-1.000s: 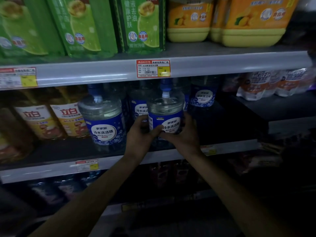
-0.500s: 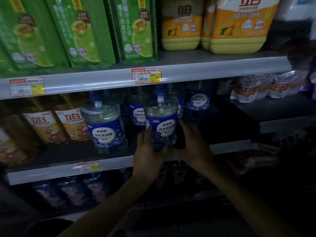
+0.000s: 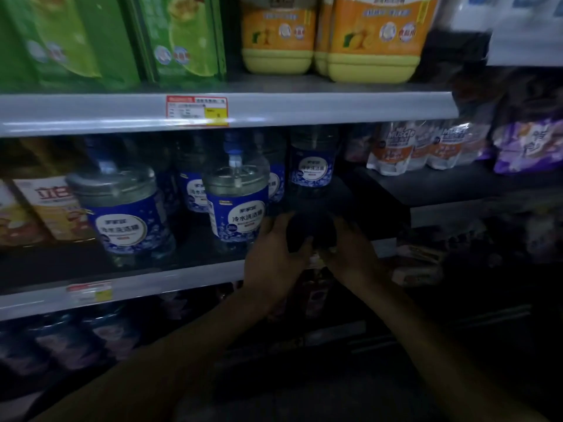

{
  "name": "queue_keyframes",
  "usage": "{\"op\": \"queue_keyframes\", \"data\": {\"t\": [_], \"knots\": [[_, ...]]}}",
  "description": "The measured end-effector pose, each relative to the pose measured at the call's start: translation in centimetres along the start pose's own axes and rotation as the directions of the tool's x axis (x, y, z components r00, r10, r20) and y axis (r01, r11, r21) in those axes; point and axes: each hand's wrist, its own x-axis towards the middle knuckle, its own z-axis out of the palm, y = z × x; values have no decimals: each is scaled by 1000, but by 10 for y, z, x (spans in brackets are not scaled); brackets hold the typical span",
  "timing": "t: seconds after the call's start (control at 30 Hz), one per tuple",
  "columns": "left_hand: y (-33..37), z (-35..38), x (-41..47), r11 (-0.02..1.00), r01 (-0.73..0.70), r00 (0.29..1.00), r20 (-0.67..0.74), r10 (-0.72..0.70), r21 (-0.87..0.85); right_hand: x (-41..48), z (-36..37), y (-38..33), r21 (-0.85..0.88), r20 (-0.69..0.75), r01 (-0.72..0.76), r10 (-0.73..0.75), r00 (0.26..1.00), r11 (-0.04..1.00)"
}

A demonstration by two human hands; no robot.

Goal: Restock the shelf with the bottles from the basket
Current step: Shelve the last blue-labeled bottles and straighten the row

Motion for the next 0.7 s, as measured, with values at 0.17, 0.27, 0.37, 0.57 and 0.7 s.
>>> {"op": "queue_keyframes", "data": {"t": [0.17, 0.27, 0.37, 0.57, 0.7], "knots": [[-2, 31, 26, 1000, -21, 998, 63, 20, 16, 27, -3, 24, 47, -39, -44, 46, 998, 998], [-9, 45, 37, 992, -61, 989, 139, 44, 115, 52, 7, 35, 31, 16, -34, 33, 999, 999], [-19, 56, 50, 970, -95, 980, 194, 51, 223, 82, 23, 40, 81, 110, -89, 80, 991, 993], [-35, 71, 68, 840, -172, 965, 260, 39, 514, 135, 52, 53, 100, 155, -77, 61, 986, 992], [-41, 76, 69, 806, -203, 965, 254, 68, 556, 157, 65, 64, 9, 180, -74, 71, 981, 997]]}}
